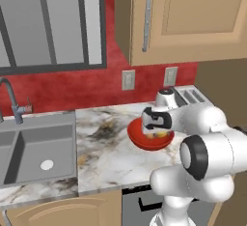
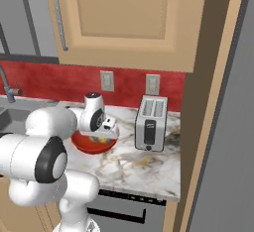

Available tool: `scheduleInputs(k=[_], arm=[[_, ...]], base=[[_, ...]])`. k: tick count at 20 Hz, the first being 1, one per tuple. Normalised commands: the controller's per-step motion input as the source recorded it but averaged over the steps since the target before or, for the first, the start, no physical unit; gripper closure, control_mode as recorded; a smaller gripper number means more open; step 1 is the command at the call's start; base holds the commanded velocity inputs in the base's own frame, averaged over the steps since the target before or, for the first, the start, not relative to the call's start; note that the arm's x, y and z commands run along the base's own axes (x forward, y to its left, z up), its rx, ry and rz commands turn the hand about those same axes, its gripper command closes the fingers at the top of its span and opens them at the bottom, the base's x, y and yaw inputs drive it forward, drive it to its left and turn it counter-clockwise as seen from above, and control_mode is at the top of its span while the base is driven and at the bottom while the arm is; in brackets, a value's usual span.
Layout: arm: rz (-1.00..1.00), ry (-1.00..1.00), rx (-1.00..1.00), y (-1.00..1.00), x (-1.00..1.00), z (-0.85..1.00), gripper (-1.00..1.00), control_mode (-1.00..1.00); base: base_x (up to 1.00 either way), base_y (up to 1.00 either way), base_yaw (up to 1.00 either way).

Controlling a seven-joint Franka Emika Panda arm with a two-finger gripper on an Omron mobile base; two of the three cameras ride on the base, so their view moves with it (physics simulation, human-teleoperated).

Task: Take the sweet potato, lemon, and tangerine from the freezer and place them in the bowl on the counter.

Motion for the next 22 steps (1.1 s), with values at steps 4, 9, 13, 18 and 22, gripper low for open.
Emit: scheduleInputs(k=[4, 9, 13, 18, 22], arm=[[0.00, 0.05, 0.00, 0.00, 0.23, -0.14, 1.00, -1.00], [0.00, 0.03, 0.00, 0.00, 0.00, -0.19, -1.00, -1.00], [0.00, -0.01, 0.00, 0.00, 0.00, -0.08, -1.00, -1.00], [0.00, -0.19, 0.00, 0.00, -0.12, 0.00, -1.00, -1.00], [0.00, -0.20, 0.00, 0.00, -0.28, 0.00, -1.00, -1.00]], base=[[0.00, 0.00, 0.00], [0.00, 0.00, 0.00], [0.00, 0.00, 0.00], [0.00, 0.00, 0.00], [0.00, 0.00, 0.00]])
